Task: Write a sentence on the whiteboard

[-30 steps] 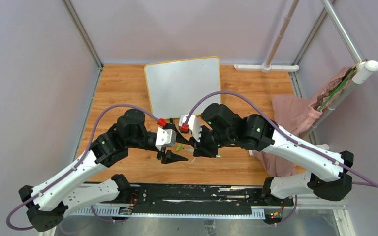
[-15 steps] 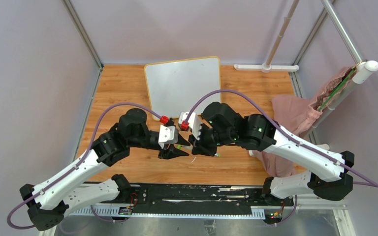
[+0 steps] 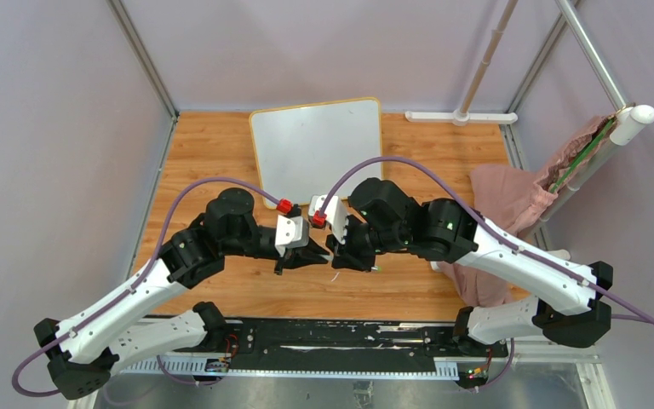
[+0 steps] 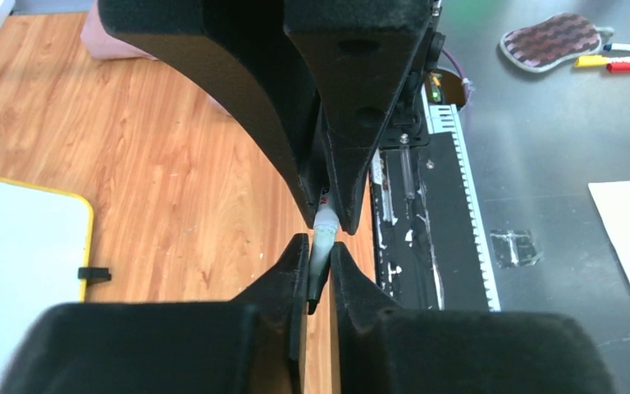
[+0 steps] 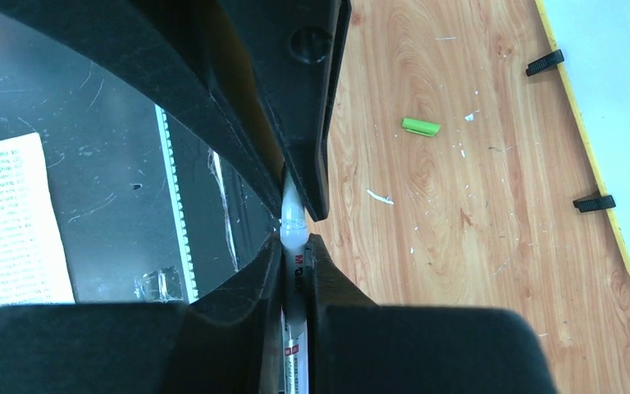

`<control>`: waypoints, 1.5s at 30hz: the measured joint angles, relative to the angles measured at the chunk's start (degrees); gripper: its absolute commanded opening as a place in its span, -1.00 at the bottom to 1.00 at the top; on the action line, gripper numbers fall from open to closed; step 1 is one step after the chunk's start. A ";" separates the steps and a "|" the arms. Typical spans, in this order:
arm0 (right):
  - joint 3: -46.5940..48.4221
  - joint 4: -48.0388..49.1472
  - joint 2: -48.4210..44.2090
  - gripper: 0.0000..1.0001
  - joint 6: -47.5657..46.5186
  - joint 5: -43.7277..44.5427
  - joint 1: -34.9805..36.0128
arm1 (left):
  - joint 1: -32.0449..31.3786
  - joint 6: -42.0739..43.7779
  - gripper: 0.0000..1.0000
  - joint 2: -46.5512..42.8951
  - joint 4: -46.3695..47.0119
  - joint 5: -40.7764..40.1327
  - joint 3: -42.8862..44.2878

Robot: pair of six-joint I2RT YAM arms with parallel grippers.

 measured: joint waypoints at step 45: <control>-30.62 44.65 -29.14 0.22 18.05 11.91 0.13 | -0.11 -26.82 -1.00 -12.13 41.79 -12.37 -15.02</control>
